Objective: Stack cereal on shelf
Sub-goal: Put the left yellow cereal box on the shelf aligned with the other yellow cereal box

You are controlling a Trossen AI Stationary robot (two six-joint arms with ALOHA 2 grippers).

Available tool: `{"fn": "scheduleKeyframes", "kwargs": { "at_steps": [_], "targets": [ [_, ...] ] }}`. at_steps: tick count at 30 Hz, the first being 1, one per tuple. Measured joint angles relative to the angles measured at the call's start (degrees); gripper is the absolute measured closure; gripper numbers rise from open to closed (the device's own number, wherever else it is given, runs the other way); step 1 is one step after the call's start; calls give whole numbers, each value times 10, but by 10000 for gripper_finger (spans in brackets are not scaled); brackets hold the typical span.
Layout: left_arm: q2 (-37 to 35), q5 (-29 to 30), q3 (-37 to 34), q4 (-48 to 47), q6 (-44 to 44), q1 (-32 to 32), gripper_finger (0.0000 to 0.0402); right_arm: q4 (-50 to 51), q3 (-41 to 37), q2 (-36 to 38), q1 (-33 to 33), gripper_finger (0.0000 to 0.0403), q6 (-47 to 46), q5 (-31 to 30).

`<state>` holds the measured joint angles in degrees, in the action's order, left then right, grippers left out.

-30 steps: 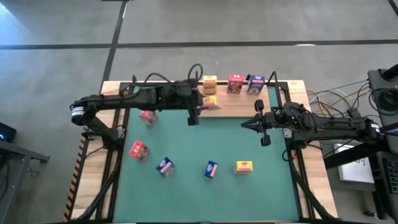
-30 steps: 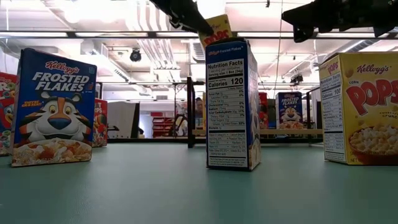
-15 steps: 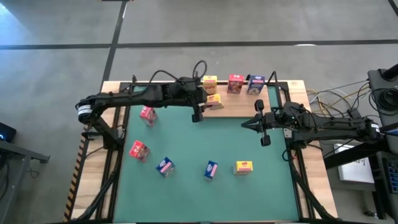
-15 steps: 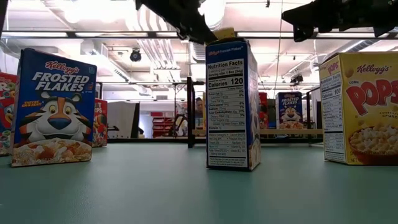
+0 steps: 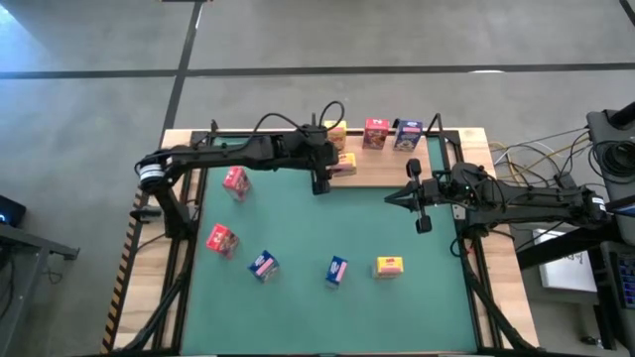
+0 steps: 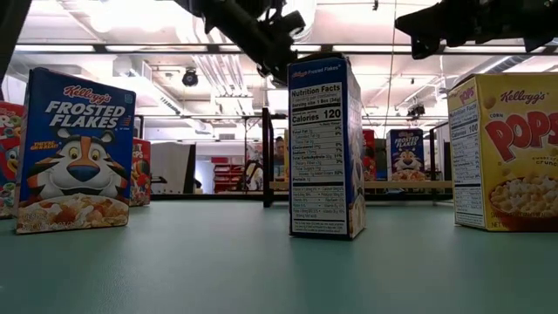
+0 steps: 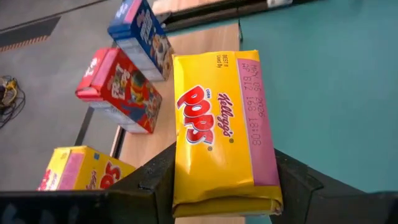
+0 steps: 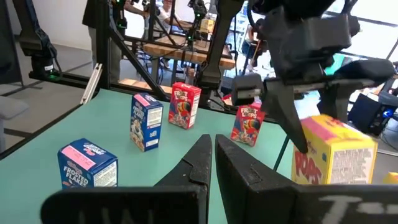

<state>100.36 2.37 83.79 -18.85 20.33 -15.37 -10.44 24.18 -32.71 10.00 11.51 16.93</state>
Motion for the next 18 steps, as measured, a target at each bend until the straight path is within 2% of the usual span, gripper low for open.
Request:
{"fn": "scheduleKeyframes", "kwargs": {
  "at_steps": [18],
  "targets": [
    [61,1,0,-6,0,-20,233,4,0,0,0,390,0,0]
  ]
}}
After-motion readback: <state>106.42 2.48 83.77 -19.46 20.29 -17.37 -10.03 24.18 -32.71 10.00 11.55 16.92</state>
